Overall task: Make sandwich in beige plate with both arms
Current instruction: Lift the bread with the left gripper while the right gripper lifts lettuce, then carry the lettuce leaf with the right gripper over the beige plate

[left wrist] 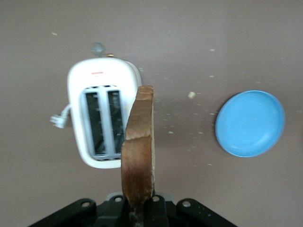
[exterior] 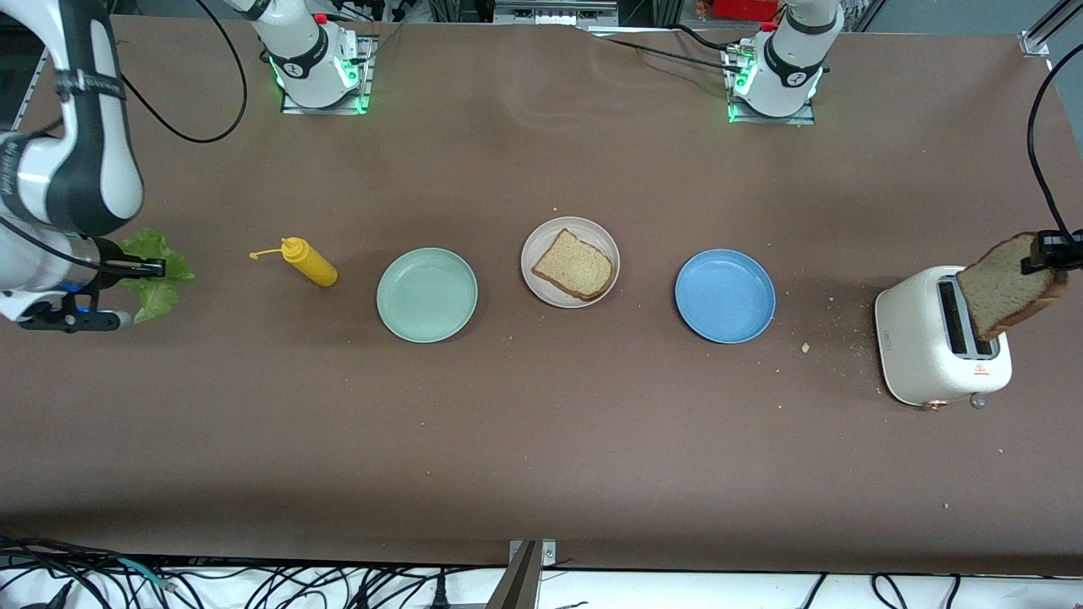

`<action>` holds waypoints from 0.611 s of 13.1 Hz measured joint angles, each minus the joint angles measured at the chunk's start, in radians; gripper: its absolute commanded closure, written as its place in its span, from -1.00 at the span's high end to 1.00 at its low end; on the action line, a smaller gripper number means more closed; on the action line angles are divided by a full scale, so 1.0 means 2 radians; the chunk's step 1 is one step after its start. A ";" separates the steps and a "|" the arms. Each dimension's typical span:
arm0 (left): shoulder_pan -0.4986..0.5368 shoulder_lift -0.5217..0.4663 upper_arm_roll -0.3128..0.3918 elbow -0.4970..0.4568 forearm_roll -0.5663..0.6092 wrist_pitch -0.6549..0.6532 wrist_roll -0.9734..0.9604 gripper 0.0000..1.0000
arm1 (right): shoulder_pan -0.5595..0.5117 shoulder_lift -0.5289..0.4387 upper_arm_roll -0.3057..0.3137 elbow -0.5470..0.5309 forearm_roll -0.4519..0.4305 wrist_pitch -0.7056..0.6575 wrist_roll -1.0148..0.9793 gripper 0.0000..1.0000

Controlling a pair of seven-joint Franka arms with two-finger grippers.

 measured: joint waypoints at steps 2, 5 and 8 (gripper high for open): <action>0.002 0.001 0.002 -0.002 -0.018 -0.004 0.006 -1.00 | 0.017 0.001 0.003 0.056 0.047 -0.058 0.020 -1.00; 0.009 0.001 0.003 -0.002 -0.019 -0.004 0.024 -1.00 | 0.047 0.001 0.005 0.108 0.128 -0.122 0.131 -1.00; 0.017 0.001 0.005 -0.002 -0.028 -0.005 0.040 -1.00 | 0.109 0.004 0.007 0.115 0.187 -0.126 0.292 -1.00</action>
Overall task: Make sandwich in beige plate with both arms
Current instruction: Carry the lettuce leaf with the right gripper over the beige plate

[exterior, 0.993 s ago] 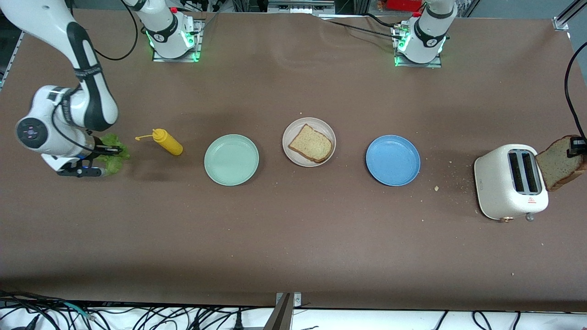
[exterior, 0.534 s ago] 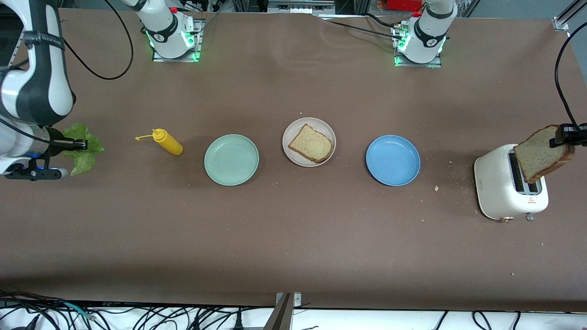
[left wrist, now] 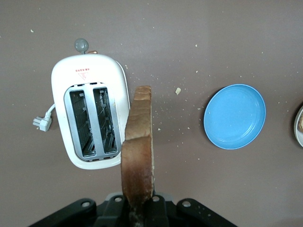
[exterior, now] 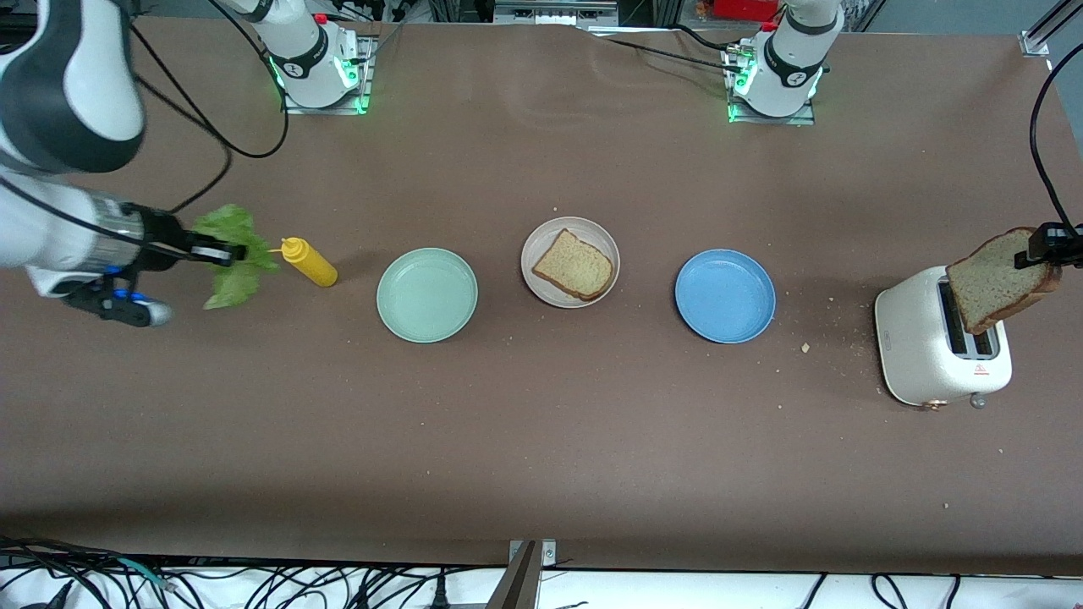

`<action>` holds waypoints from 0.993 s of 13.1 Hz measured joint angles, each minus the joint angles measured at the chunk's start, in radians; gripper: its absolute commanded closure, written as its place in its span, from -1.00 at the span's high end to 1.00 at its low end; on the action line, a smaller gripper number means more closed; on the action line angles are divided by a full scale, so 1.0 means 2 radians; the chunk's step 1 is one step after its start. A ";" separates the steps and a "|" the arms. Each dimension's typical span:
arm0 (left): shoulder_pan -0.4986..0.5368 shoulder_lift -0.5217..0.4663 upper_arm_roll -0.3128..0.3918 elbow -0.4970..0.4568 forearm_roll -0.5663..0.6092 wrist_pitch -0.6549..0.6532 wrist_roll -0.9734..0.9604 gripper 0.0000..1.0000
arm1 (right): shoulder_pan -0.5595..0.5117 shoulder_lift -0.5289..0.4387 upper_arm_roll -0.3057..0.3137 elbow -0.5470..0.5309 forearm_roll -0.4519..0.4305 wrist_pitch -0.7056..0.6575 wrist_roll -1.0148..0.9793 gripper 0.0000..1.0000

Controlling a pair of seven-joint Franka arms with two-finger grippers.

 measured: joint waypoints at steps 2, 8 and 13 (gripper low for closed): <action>0.003 0.000 0.001 0.000 -0.031 -0.003 0.003 -1.00 | 0.061 0.007 0.002 0.000 0.019 0.021 0.112 -1.00; -0.005 0.001 -0.006 -0.001 -0.121 -0.012 0.023 -1.00 | 0.206 0.077 0.005 0.000 0.094 0.143 0.360 -1.00; -0.045 0.005 -0.011 -0.001 -0.159 -0.015 0.022 -1.00 | 0.288 0.160 0.005 -0.001 0.133 0.260 0.452 -1.00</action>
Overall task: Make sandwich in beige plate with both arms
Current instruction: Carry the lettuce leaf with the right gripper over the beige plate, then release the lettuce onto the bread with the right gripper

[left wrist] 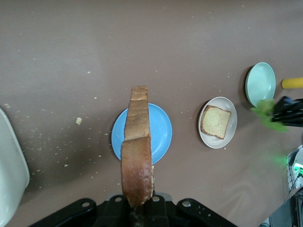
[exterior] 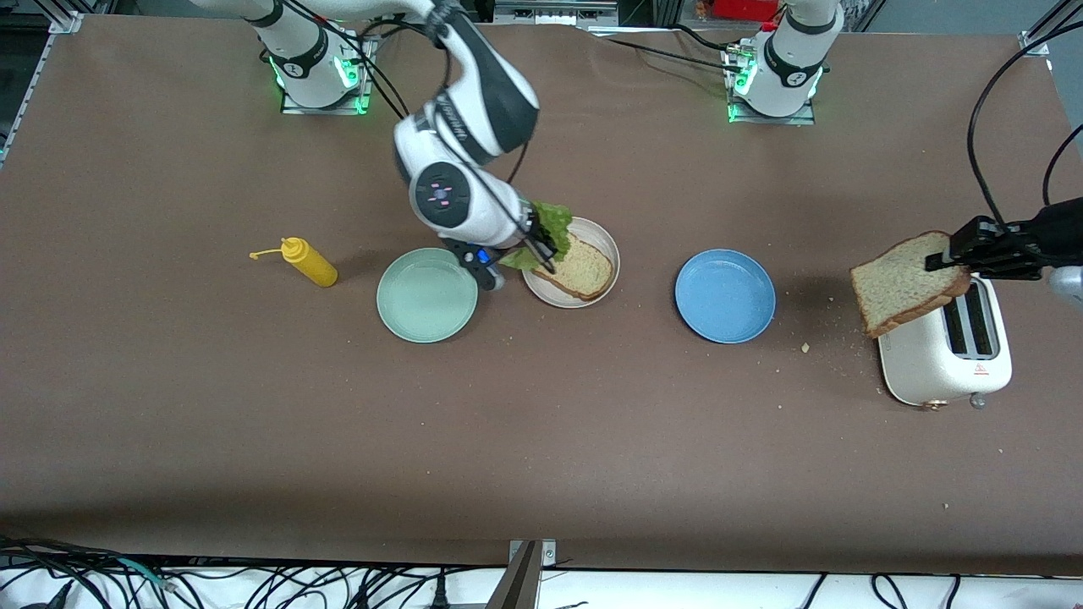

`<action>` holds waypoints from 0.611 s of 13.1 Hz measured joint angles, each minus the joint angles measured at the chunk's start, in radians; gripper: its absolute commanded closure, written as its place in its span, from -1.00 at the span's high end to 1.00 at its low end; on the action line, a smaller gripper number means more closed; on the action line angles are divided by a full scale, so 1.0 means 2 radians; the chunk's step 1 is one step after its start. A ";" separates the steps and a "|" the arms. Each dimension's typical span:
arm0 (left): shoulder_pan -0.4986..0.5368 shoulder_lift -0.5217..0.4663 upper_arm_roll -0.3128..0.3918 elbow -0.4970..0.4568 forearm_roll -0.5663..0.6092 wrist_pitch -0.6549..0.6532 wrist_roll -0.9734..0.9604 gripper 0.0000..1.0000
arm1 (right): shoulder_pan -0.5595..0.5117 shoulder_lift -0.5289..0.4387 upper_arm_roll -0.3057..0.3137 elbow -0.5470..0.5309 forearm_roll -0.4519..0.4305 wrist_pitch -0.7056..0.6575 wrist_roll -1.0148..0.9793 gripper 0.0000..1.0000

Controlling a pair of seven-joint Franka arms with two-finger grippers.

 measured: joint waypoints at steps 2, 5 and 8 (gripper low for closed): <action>-0.011 0.005 0.000 0.000 0.000 0.000 0.000 -1.00 | 0.019 0.028 0.000 0.000 0.000 0.039 0.010 -1.00; -0.018 0.013 0.000 0.000 -0.004 0.000 0.000 -1.00 | 0.025 0.056 0.000 -0.001 0.000 0.055 0.011 -1.00; -0.018 0.017 0.000 0.000 -0.027 0.000 -0.004 -1.00 | 0.031 0.070 0.000 -0.004 0.007 0.058 0.011 -0.95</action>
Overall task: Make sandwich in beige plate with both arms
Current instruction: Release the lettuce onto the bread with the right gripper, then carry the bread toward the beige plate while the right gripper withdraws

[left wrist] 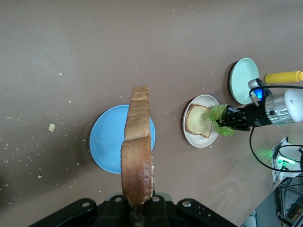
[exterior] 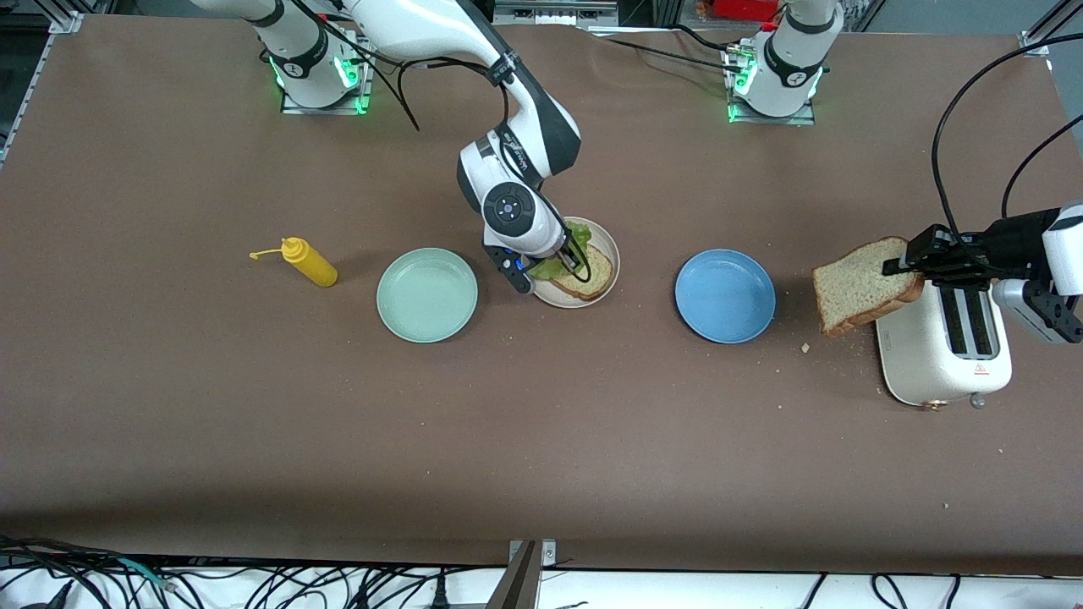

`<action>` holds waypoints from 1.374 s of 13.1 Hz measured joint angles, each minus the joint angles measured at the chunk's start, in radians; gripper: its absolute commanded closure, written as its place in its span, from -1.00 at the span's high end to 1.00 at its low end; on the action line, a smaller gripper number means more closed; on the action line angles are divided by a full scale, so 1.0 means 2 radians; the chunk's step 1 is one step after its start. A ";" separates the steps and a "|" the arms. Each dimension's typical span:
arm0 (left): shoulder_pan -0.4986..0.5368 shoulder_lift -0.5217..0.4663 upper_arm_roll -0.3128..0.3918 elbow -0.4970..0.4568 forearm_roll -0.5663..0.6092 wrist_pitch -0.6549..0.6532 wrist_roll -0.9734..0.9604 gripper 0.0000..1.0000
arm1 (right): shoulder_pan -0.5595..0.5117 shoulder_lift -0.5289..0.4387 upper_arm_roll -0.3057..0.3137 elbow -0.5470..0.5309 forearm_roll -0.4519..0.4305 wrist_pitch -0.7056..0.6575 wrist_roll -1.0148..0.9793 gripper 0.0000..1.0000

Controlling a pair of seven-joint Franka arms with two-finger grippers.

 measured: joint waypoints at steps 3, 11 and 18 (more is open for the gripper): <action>-0.002 0.001 0.000 0.000 -0.001 -0.002 -0.005 -1.00 | 0.009 0.007 0.000 0.000 0.009 0.009 0.000 0.15; -0.013 0.004 0.000 -0.005 -0.001 -0.017 -0.008 -1.00 | 0.014 -0.001 -0.007 0.005 0.009 0.010 0.004 1.00; -0.023 0.009 0.000 -0.005 -0.001 -0.021 -0.008 -1.00 | 0.015 -0.087 -0.133 0.014 -0.011 -0.162 -0.086 1.00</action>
